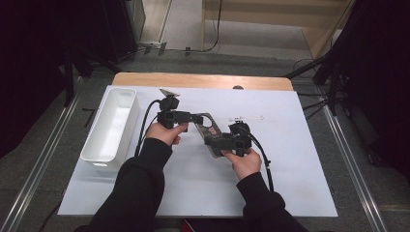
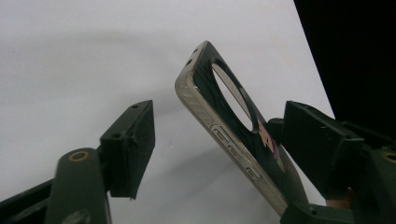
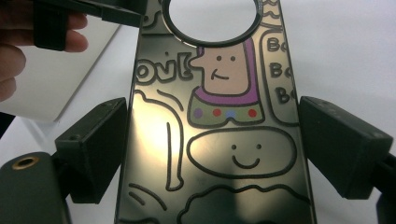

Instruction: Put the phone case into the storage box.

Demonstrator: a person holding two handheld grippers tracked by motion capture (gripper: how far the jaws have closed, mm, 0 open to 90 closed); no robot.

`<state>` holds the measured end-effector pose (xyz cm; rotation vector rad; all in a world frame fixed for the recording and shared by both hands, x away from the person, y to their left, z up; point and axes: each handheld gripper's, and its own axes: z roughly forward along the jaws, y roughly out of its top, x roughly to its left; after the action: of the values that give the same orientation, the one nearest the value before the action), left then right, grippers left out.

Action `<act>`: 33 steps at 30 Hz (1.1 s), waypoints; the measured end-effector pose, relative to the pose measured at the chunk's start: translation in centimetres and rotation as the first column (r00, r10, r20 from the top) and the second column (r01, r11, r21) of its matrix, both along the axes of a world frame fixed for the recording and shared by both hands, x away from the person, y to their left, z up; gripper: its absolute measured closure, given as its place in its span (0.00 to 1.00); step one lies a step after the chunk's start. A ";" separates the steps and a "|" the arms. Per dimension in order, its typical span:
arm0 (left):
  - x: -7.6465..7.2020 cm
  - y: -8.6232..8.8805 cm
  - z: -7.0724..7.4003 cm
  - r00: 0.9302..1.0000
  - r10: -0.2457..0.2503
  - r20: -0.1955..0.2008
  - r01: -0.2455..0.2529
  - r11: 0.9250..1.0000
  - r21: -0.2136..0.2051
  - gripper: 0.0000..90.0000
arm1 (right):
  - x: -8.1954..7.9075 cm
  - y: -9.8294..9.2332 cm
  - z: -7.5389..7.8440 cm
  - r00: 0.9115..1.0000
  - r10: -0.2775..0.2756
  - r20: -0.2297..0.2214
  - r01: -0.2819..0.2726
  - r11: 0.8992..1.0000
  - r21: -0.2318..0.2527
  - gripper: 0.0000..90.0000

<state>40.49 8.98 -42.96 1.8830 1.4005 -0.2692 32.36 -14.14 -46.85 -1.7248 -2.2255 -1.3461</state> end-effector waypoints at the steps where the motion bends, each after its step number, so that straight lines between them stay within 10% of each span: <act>1: 0.1 0.0 0.0 1.000 0.001 -0.003 -0.001 1.000 -0.003 0.31 | 0.0 0.0 0.0 1.000 0.000 -0.001 0.000 1.000 0.003 0.12; 33: 0.5 -0.2 -0.5 0.998 0.029 -0.050 -0.031 0.998 -0.047 0.49 | -0.2 0.6 0.1 0.999 -0.012 0.029 0.011 0.999 0.031 0.12</act>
<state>40.98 8.77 -43.43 1.8258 1.4416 -0.3335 32.13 -13.50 -46.76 -1.7222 -2.2012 -1.4096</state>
